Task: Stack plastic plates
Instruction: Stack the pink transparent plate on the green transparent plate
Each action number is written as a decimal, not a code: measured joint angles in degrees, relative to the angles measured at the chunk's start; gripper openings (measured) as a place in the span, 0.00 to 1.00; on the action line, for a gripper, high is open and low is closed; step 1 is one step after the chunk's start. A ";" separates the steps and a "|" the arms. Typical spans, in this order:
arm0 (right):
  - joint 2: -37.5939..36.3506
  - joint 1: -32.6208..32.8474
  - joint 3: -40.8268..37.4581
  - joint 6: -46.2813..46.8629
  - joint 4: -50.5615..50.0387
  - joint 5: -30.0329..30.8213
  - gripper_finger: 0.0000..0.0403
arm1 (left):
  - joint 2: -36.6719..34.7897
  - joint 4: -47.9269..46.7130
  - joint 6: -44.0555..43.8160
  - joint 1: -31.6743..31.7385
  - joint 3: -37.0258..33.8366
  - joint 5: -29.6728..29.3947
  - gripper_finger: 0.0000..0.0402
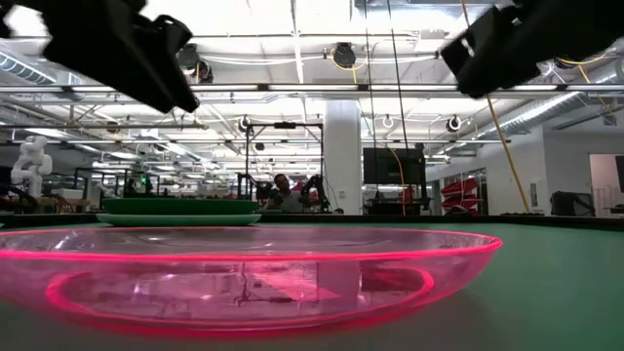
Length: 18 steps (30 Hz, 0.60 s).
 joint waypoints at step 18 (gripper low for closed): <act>21.30 4.85 22.17 -12.37 -8.29 -0.78 0.36 | 6.40 1.58 -10.50 -10.90 0.00 -6.37 0.45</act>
